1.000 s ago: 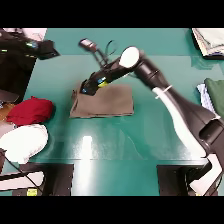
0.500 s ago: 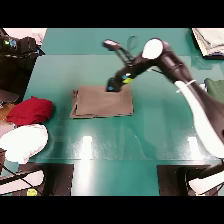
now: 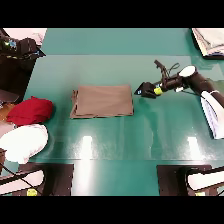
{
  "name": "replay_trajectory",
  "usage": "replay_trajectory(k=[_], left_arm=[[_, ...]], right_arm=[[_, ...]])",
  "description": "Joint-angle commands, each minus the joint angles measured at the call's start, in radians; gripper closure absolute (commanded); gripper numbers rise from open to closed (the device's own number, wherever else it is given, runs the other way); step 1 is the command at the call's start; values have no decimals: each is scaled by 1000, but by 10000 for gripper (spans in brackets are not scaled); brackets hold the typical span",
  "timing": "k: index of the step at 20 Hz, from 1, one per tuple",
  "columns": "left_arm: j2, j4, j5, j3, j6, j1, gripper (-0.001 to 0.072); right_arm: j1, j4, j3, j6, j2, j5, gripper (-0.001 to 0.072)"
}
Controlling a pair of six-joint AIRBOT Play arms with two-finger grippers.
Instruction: Fold the shirts.
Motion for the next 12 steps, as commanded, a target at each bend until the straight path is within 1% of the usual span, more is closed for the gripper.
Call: replay_trajectory(k=[1, 4, 6, 7, 9, 10, 11, 12], left_arm=[[0, -2, 6, 0, 7, 1, 680], [0, -2, 6, 0, 8, 1, 681], [0, -2, 11, 0, 7, 1, 681], [0, -2, 11, 0, 8, 1, 681], [0, -3, 11, 0, 7, 1, 681], [0, -3, 11, 0, 7, 1, 680], [0, -5, 10, 0, 7, 1, 681], [0, -10, 10, 0, 7, 1, 681]], right_arm=[[-8, 111, -58, -18, -69, -15, 31], [42, 195, -47, -58, -124, -19, 32], [85, 196, -2, -58, -162, -5, 41], [107, 196, 25, -58, -177, -5, 65], [153, 195, 82, -58, -197, -30, 138], [172, 195, 105, -59, -202, -45, 142], [189, 194, 125, -61, -203, -66, 243], [203, 195, 139, -67, -203, -89, 358]])
